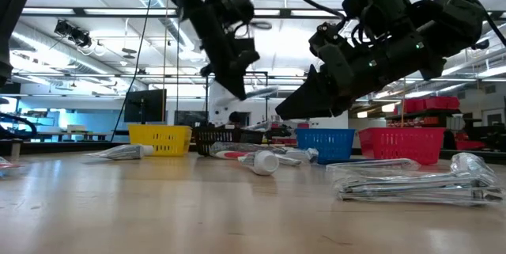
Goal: Pick & Place Travel size toiletries
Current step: Put the blue toothbrush into the black bin
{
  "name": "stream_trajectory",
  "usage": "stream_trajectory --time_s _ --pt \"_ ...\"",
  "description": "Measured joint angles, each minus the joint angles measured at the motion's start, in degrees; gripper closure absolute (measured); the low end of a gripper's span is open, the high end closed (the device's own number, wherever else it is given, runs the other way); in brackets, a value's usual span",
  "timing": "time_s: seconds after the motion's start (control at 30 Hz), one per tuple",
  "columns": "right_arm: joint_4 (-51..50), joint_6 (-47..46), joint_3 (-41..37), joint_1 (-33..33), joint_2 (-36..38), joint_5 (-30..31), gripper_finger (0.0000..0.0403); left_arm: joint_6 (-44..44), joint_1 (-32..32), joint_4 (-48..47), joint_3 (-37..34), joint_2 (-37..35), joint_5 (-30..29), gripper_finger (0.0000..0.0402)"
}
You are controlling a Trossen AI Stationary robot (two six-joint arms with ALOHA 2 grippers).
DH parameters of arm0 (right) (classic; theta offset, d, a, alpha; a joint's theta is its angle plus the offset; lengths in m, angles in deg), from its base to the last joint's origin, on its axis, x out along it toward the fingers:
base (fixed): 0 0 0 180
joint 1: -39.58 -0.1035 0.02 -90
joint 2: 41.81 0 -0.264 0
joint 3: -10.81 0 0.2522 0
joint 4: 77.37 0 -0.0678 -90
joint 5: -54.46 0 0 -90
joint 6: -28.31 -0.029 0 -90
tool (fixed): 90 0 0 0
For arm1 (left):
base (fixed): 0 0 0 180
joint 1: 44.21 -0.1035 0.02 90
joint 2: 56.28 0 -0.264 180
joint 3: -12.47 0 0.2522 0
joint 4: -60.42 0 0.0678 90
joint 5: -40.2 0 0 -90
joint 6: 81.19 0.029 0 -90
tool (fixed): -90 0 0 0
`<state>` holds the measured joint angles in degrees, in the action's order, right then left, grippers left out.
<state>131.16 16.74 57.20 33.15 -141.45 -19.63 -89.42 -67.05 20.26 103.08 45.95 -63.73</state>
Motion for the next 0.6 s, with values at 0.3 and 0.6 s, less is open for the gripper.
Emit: stream_trajectory --time_s 0.3,0.6 --pt "-0.09 0.04 0.0 0.14 0.0 -0.03 0.023 -5.72 -2.28 14.93 -10.32 0.09 6.43 0.0367" --pt "-0.09 0.7 0.0 1.17 0.0 -0.03 0.023 -12.09 -2.3 13.67 -13.44 0.09 6.05 0.0354"
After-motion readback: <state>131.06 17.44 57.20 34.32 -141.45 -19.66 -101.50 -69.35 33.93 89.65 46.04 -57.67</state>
